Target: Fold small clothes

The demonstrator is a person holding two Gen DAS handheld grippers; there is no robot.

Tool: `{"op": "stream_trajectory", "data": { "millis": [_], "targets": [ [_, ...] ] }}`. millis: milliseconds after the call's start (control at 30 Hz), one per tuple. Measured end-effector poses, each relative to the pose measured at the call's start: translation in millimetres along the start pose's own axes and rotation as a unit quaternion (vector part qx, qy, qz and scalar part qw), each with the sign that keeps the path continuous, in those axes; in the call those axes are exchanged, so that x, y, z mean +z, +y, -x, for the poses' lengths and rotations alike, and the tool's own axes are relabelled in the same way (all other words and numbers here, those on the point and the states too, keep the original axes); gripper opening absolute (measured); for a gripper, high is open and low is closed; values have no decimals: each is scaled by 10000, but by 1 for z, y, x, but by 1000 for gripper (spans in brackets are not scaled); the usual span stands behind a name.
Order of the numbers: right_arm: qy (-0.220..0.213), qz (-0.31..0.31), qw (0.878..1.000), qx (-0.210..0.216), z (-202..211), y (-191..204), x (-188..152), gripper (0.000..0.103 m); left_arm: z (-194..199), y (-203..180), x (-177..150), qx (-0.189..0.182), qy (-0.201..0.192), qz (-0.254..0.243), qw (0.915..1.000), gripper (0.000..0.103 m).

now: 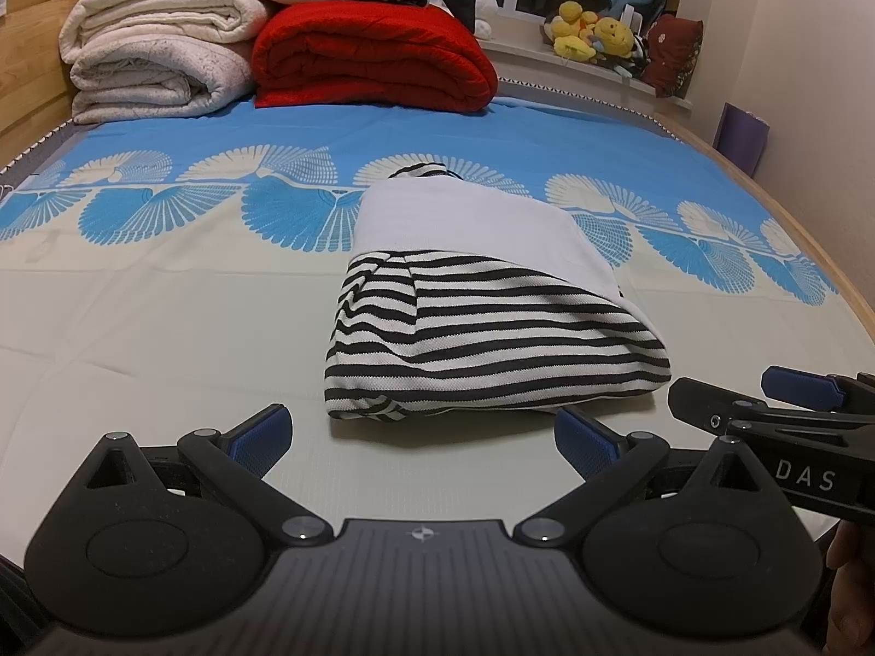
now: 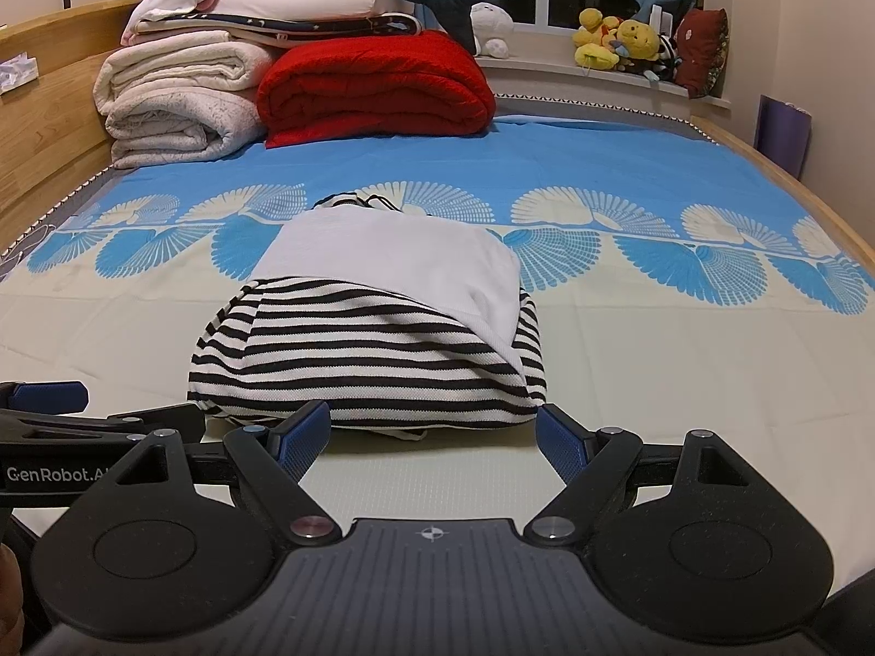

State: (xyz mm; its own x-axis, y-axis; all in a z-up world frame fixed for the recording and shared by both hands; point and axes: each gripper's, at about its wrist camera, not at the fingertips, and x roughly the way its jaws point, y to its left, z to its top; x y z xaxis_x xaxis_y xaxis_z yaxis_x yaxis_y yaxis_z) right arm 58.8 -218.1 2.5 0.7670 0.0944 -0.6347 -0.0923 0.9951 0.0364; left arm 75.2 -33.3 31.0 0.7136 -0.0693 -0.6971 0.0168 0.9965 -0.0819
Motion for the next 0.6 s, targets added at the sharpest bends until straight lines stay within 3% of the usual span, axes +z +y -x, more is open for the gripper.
{"op": "stream_trajectory", "data": {
  "millis": [600],
  "targets": [
    [14, -2, 10000, 6, -1, -1, -1, 83, 0, 0, 0, 0, 4, -1, 10000, 102]
  ]
}}
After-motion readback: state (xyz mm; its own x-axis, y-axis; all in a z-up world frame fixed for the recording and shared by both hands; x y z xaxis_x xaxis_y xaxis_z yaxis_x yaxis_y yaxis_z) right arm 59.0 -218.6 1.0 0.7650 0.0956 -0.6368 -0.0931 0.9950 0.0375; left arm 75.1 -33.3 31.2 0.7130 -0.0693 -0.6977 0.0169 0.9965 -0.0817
